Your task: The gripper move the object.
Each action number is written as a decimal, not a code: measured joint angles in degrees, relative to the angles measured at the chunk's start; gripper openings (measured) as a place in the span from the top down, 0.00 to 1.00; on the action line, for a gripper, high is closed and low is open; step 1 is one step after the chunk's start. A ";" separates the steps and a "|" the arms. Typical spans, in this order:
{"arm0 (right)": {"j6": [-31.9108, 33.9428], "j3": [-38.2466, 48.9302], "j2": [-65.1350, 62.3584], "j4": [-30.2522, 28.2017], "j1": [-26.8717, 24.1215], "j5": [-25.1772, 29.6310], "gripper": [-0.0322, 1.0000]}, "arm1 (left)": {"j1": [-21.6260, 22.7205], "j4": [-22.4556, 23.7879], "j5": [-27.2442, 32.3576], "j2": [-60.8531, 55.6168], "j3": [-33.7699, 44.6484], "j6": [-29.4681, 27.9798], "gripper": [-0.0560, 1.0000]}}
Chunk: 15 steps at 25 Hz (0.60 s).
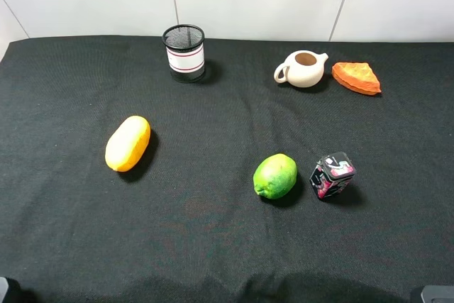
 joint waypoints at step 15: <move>0.00 0.00 0.00 0.00 0.00 0.00 0.30 | 0.00 0.00 0.00 0.00 0.00 0.00 0.01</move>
